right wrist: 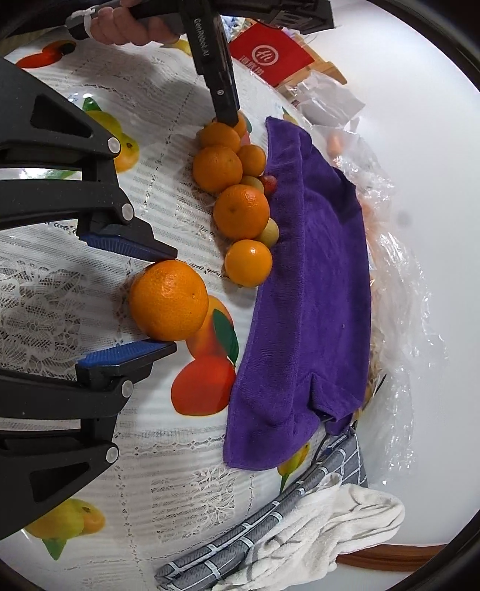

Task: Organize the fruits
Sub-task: 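Lower the right tool to a large orange and close its fingers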

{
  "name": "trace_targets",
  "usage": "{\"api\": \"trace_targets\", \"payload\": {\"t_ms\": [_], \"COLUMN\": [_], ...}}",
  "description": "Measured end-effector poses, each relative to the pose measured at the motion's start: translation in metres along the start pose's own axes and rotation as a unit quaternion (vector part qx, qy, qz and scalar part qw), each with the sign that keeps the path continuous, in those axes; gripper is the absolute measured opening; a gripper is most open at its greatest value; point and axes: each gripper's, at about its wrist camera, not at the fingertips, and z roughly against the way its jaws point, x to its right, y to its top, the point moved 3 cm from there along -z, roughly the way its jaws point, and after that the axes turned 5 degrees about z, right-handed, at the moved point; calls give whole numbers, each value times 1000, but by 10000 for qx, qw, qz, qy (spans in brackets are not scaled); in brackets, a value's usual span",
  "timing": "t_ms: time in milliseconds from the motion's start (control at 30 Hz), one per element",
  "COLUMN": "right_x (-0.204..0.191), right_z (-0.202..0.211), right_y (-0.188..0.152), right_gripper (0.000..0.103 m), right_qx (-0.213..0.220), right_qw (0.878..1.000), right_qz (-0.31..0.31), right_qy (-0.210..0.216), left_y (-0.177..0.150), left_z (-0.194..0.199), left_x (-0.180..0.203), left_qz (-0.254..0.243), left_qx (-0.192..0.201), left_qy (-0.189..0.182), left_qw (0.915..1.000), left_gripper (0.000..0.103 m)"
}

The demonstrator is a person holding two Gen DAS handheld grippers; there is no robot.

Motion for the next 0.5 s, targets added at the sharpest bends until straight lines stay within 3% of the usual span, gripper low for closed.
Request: {"api": "trace_targets", "payload": {"t_ms": [133,200,233,500], "right_x": [0,1,1,2], "right_z": [-3,-3,-3,0], "right_y": [2,2,2,0], "right_gripper": [44,42,42,42], "right_qx": [7,34,41,21], "right_qw": [10000,10000,10000,10000], "right_qz": [-12,-46,-59,-55], "right_qy": [8,9,32,79], "left_y": [1,-1,-2,-3], "left_z": [-3,-1,0,8], "left_x": [2,5,6,-5], "left_qz": [77,-11,-39,81], "left_qx": [31,53,12,74], "left_qy": [2,-94,-265,40], "left_qw": [10000,9999,9996,9999], "left_gripper": [51,40,29,29]}}
